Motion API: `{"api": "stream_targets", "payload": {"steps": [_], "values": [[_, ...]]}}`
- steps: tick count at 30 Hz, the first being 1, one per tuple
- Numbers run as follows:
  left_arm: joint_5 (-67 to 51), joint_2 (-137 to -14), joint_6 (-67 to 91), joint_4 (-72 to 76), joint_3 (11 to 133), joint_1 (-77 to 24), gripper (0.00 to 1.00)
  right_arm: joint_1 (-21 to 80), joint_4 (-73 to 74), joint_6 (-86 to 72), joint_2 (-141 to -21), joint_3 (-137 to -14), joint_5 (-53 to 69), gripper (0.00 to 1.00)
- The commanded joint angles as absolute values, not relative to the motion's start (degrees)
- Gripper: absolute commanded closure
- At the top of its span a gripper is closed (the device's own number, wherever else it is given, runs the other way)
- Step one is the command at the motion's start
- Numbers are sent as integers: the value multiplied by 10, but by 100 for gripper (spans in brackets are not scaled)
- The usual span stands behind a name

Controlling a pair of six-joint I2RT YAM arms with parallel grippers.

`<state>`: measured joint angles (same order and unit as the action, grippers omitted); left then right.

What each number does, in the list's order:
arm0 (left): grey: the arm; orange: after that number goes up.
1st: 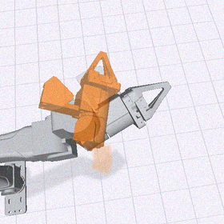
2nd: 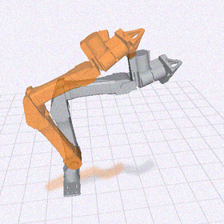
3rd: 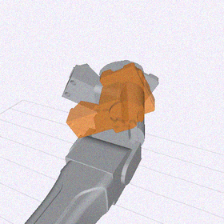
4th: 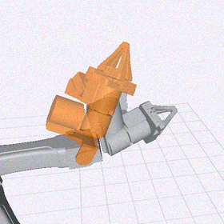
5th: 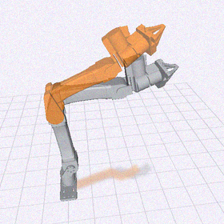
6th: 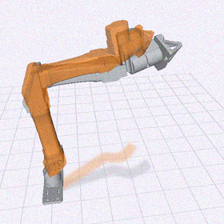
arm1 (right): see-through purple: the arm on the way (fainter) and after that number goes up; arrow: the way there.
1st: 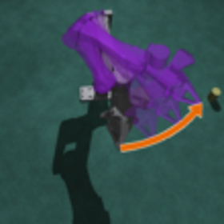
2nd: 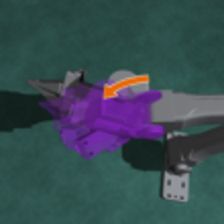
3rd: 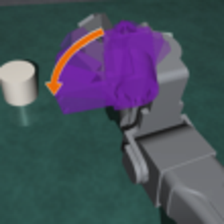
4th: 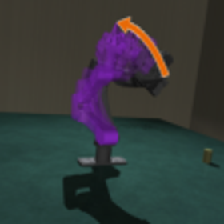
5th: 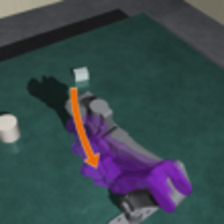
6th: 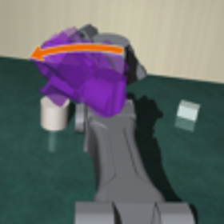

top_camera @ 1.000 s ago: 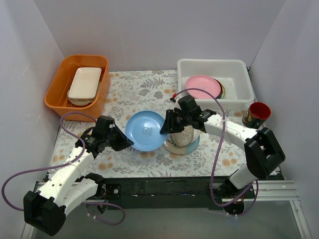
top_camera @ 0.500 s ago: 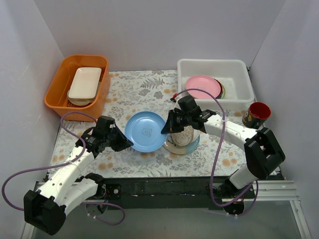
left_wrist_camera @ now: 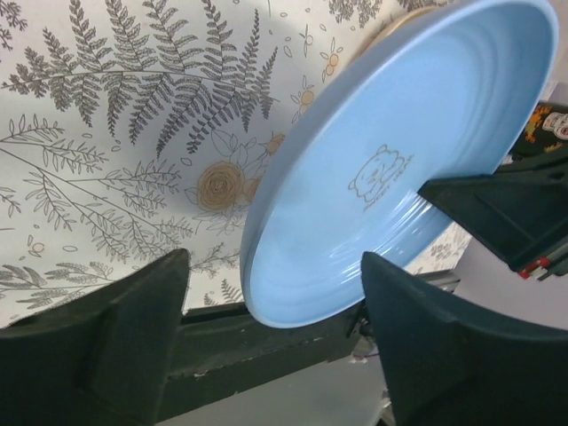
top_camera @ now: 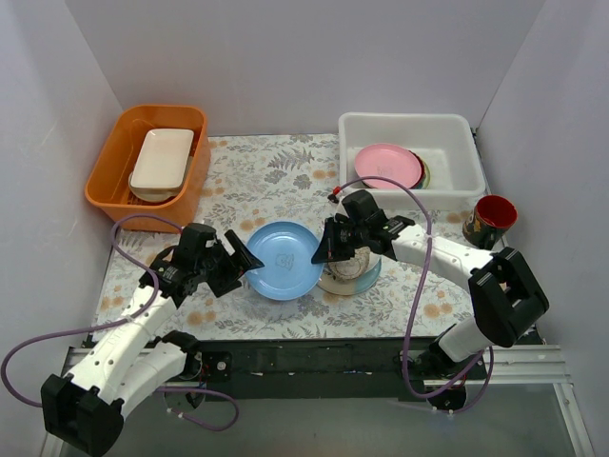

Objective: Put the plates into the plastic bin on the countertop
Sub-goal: Pick up the plate at the center of the board.

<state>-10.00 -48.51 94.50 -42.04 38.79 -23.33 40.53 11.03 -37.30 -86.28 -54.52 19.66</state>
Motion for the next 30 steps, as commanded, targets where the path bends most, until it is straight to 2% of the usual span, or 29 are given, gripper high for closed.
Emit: {"api": "stream_targets", "payload": {"steps": [1,2,4,19,30], "values": [[-84,-461,944,-428,399,-234,12,407,99,-368,-833,-546,207,99],[-83,-461,945,-430,398,-234,6,407,100,-368,-832,-547,206,99],[-83,-460,944,-430,395,-234,2,407,105,-366,-830,-547,205,99],[-94,-452,940,-414,377,-234,2,407,119,-364,-831,-546,189,99],[-92,-418,938,-439,386,-234,2,376,143,-336,-867,-616,183,99]]}}
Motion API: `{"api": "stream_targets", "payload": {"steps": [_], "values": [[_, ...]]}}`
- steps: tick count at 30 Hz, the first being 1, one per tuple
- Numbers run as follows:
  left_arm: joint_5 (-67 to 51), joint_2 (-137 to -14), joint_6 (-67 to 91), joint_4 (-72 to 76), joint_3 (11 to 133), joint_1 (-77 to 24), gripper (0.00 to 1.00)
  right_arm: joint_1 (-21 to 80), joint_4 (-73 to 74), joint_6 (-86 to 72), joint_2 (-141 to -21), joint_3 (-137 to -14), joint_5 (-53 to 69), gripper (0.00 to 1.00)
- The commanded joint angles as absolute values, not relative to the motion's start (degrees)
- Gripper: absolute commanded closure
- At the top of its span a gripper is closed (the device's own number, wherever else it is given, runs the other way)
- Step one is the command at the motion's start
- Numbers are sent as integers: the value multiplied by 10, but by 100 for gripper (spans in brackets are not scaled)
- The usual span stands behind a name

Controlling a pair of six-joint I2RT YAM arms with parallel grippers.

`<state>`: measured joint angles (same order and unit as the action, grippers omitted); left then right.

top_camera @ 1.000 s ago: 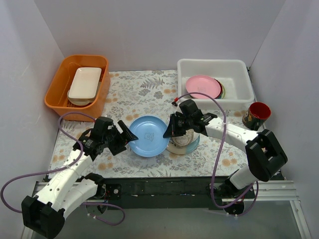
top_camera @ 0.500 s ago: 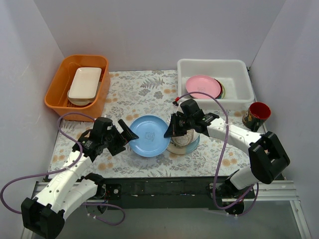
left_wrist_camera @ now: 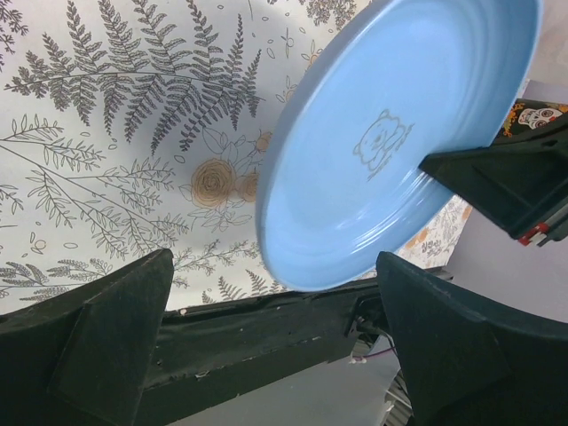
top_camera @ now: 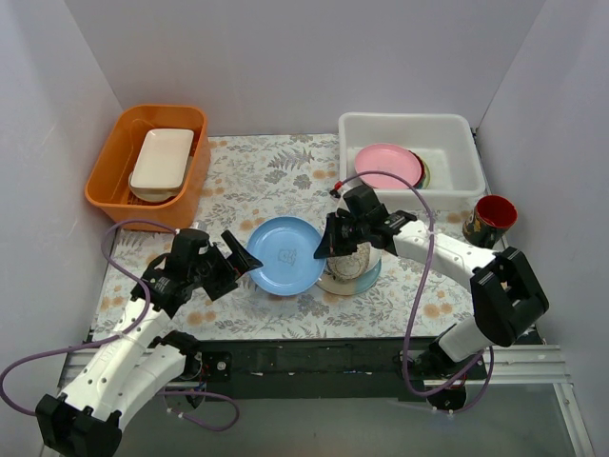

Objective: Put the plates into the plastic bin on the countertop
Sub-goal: Pick up the plate at the center of the board, then place the plate in the plastic bin.

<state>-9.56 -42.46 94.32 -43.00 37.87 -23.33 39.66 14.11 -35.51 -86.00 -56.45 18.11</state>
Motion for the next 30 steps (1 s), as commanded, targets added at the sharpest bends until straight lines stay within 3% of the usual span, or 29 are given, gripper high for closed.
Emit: {"api": "stream_targets", "payload": {"steps": [1,30], "values": [[-92,-420,939,-439,384,-234,2,372,147,-333,-867,-621,185,99],[-142,-415,945,-414,317,-234,2,127,259,-280,-877,-810,273,99]]}}
